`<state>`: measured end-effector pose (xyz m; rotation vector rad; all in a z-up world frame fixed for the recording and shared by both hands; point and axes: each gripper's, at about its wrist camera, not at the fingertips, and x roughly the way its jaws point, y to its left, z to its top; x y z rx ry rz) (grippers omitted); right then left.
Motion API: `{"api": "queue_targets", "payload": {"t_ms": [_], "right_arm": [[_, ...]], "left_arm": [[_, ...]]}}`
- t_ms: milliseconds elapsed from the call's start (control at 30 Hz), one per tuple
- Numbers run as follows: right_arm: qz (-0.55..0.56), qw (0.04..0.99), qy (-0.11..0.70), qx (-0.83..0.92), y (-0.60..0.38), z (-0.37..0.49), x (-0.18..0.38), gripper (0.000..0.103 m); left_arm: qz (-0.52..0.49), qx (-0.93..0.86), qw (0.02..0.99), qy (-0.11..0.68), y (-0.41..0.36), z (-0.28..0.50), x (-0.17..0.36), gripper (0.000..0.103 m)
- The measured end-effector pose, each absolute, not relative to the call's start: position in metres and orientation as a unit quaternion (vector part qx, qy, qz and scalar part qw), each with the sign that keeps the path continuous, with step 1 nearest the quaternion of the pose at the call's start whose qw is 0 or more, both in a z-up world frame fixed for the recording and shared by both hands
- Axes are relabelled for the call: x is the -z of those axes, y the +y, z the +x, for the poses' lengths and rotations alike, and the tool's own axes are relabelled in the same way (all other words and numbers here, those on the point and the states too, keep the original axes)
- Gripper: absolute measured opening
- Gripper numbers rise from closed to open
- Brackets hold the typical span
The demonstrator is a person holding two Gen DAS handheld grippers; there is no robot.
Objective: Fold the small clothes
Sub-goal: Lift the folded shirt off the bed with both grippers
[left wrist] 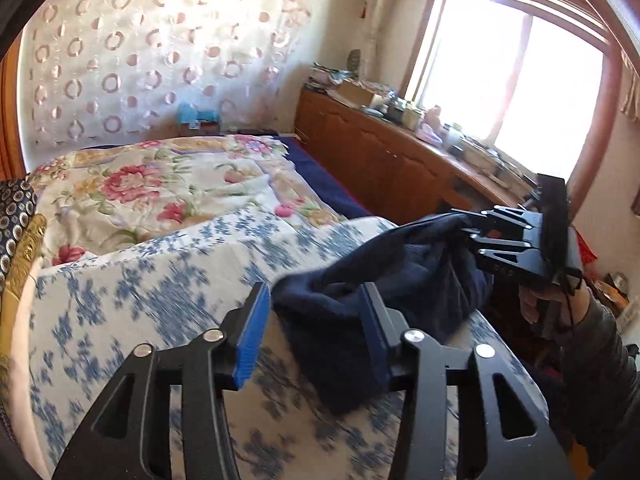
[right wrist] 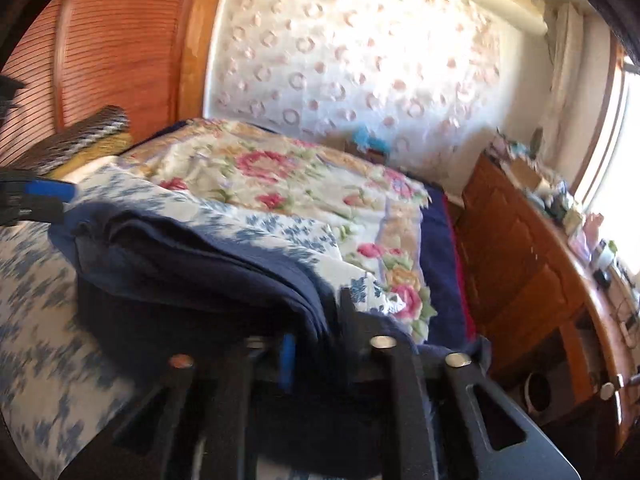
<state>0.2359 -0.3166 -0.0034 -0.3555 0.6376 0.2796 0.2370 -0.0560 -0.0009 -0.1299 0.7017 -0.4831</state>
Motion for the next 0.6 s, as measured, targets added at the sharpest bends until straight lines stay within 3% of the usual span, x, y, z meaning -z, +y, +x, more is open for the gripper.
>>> {"api": "queue_targets", "payload": {"t_ms": [67,167,267,400,600], "right_arm": [[-0.132,0.929,0.315,-0.142,-0.319,0.257,-0.008,0.045],[-0.089,0.942,0.301,-0.116,-0.334,0.265,-0.018,0.055],[-0.073,0.947,0.295,-0.104,-0.344,0.257,-0.026,0.057],[-0.052,0.938,0.318,-0.126,-0.353,0.229,-0.014,0.076],[-0.036,0.92,0.372,-0.118,-0.374,0.234,0.007,0.077]], "left_arm": [[-0.068,0.227,0.91,0.341,-0.05,0.244,0.004,0.064],[-0.061,0.225,0.906,0.352,-0.049,0.251,0.013,0.064],[-0.049,0.221,0.897,0.38,-0.056,0.262,0.031,0.065],[-0.043,0.23,0.877,0.419,-0.068,0.278,0.052,0.065],[-0.072,0.242,0.854,0.454,-0.077,0.302,0.073,0.065]]}}
